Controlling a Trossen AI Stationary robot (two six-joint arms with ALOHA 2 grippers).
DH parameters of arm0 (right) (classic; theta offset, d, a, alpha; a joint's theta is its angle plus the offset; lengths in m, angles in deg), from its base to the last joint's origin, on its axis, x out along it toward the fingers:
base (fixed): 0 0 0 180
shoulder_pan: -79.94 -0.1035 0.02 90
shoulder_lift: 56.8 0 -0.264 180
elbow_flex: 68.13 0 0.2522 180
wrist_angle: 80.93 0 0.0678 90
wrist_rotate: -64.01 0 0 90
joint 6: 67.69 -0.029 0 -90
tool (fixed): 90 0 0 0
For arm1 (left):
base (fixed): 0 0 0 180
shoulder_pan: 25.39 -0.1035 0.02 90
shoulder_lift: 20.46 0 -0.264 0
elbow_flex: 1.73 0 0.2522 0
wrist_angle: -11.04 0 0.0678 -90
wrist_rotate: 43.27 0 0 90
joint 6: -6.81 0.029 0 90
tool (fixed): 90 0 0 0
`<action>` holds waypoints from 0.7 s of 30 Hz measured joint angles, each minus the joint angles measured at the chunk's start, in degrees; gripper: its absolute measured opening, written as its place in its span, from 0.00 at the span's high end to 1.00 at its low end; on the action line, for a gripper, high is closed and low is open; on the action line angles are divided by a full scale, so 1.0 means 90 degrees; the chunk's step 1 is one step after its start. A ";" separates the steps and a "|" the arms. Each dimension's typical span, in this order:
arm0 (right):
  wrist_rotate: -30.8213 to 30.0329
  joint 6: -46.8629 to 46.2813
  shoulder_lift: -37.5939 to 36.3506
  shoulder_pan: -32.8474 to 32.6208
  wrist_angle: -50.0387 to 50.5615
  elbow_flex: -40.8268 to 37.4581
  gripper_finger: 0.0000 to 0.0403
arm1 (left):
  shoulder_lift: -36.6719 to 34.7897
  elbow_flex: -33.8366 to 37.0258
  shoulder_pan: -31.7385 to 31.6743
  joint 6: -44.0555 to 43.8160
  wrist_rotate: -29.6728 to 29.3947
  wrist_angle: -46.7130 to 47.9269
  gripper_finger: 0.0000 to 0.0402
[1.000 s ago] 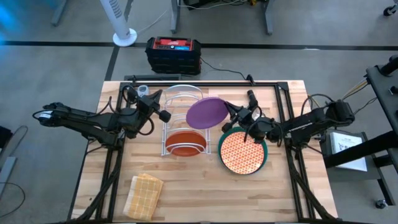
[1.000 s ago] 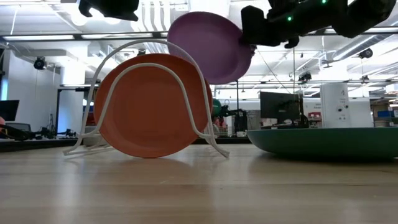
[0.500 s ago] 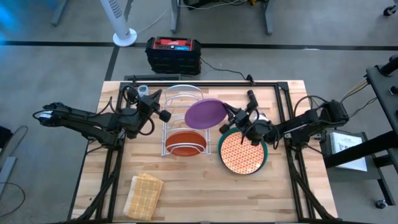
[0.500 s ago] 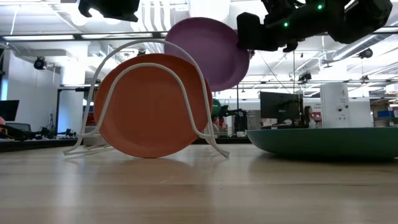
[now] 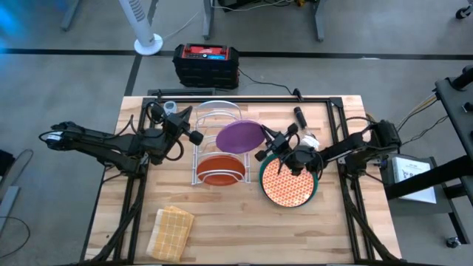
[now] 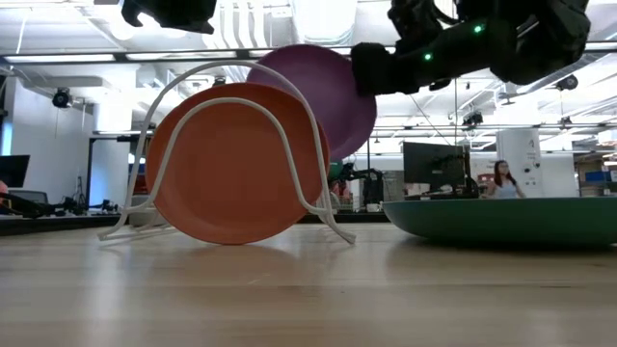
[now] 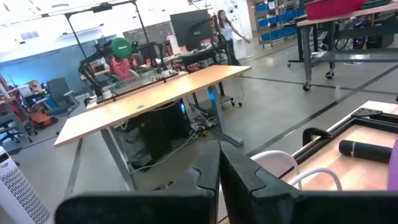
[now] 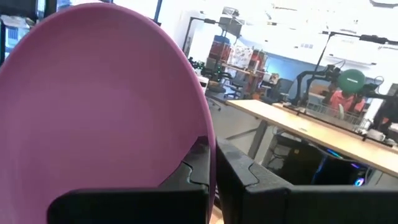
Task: Sort dishes
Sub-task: Put the purple plate into the dish rack
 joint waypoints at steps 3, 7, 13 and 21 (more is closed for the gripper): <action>-0.0080 0.0084 0.0213 -0.0025 0.0004 0.0200 1.00 | 0.0000 -0.0001 -0.0005 -0.0002 0.0002 0.0002 1.00; -0.0300 0.0451 0.0464 -0.0107 0.0008 0.0491 1.00 | 0.0000 -0.0001 -0.0005 0.0000 0.0002 0.0029 1.00; -0.0381 0.0726 0.0678 -0.0181 0.0039 0.0720 1.00 | 0.0000 0.0000 -0.0005 -0.0002 -0.0038 0.0060 1.00; -0.0365 0.0461 0.0790 -0.0181 0.0088 0.0741 1.00 | 0.0000 0.0000 -0.0005 -0.0002 -0.0080 0.0122 1.00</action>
